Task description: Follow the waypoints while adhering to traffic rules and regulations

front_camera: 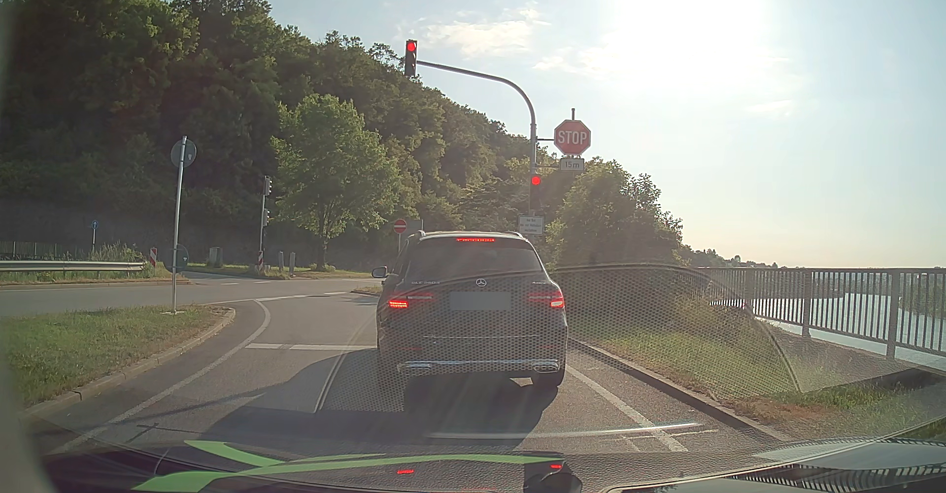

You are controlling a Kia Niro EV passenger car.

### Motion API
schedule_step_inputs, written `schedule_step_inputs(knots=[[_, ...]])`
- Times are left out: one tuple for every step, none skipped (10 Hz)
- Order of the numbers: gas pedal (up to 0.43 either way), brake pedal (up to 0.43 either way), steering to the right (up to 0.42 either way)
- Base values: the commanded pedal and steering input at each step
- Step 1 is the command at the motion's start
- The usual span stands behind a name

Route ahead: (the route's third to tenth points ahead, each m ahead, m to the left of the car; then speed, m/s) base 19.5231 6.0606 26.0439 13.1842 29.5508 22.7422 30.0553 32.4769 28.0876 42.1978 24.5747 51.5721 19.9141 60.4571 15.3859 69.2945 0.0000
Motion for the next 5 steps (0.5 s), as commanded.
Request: schedule_step_inputs(knots=[[0.0,0.274,-0.046],[0.0,0.28,-0.045],[0.0,0.28,-0.044],[0.0,0.28,-0.044],[0.0,0.28,-0.045]])
